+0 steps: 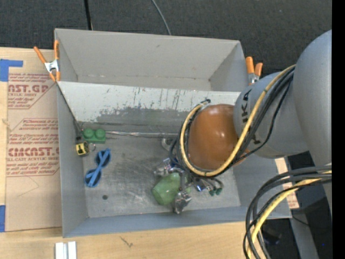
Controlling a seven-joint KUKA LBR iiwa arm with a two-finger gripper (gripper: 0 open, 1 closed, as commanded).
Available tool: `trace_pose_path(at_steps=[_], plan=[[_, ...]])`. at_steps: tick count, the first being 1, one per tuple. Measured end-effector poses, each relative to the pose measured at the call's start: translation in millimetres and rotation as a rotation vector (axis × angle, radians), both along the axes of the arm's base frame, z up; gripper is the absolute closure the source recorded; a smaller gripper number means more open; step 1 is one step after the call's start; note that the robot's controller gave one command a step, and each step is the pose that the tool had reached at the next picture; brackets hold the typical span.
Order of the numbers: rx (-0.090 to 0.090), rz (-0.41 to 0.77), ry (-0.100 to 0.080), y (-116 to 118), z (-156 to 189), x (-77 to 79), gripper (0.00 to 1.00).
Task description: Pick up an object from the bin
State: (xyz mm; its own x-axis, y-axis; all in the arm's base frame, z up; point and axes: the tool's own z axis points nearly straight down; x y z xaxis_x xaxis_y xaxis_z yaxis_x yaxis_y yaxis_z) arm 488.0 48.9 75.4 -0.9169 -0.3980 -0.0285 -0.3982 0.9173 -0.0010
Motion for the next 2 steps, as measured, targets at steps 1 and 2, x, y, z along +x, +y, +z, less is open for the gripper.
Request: trace_pose_path(at_steps=[1,2], plan=[[0.001,0.001,0.001,1,0,-0.2,1.00],[-0.009,0.002,0.018,2,112,1.7,1.00]])
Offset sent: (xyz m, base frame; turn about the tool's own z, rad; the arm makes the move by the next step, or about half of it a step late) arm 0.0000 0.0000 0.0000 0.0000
